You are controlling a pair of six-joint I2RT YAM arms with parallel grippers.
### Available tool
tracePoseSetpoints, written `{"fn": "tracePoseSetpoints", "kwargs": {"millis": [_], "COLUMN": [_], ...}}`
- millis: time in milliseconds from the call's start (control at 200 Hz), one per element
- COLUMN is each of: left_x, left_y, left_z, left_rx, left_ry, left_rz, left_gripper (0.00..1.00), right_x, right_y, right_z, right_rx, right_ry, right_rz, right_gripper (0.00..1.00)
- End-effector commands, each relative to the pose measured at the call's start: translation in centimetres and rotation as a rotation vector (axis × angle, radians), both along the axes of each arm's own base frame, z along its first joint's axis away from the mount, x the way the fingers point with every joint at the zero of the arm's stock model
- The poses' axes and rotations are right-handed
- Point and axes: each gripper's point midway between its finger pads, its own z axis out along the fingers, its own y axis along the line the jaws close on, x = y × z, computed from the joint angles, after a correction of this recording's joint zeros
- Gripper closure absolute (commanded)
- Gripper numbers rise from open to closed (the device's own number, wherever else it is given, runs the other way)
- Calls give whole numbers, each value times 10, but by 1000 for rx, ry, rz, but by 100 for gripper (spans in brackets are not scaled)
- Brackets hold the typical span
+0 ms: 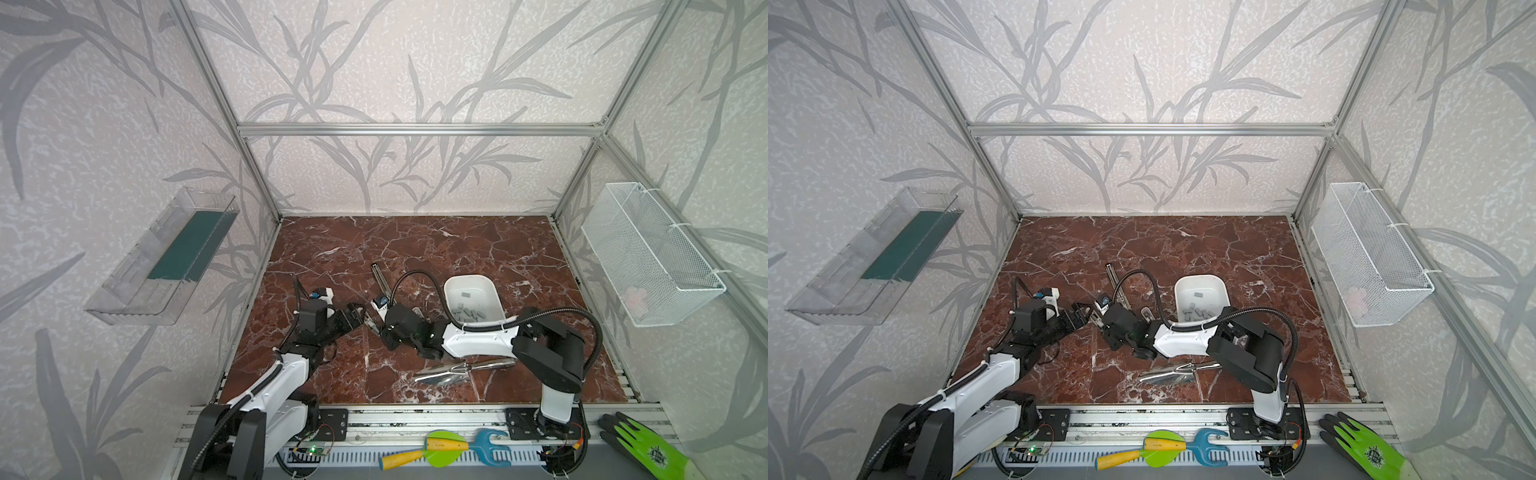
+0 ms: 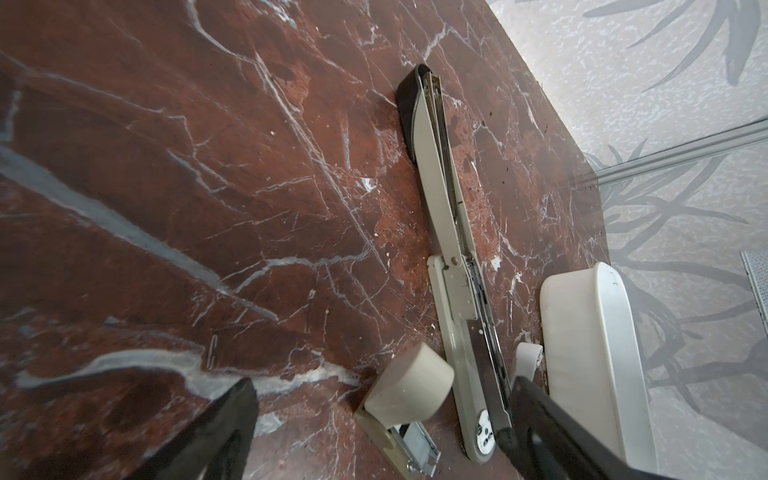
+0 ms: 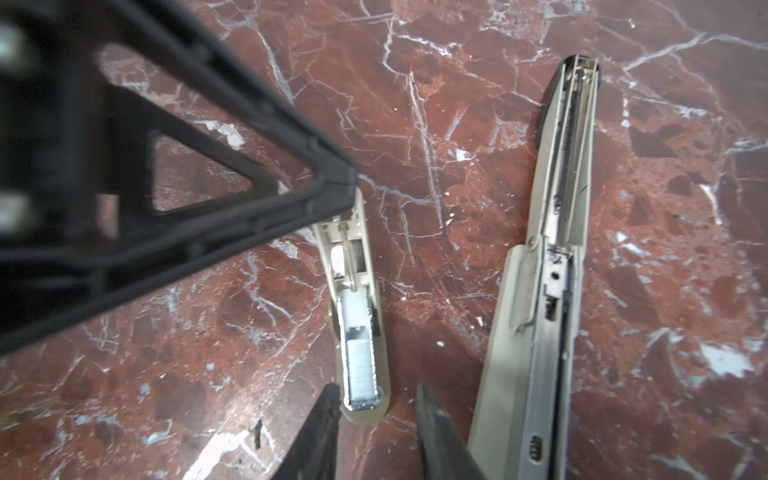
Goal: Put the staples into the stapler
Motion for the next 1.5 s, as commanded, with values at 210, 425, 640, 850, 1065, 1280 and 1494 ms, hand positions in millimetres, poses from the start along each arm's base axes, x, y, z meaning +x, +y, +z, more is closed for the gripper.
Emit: {"fn": "tracePoseSetpoints", "kwargs": {"millis": [210,425,640,850,1065,1280,1494], "left_x": [25,26,19,4,-7,-7,2], "left_y": [-38,-64,-74,-77,-84,-75,-50], "left_z": [17,23,26,26,22,8,13], "left_rx": [-8,9,6,6,25,78,165], "left_ry": [-112,-157,-190,-199,-232,-206,-182], "left_rz": [-156,-263,-305,-323,-354,-317,-186], "left_gripper": [11,22,34,39,49,50,50], "right_x": [-8,-1,-1,-5,-7,-12,-12], "right_y": [9,9,4,0,-5,-17,-11], "right_z": [-24,-36,-37,-37,-30,-2,30], "right_rx": [41,26,42,75,108,165,216], "right_ry": [-23,-50,-68,-70,-87,-122,-148], "right_rz": [47,23,19,22,23,25,43], "right_gripper": [70,78,87,88,87,80,78]}}
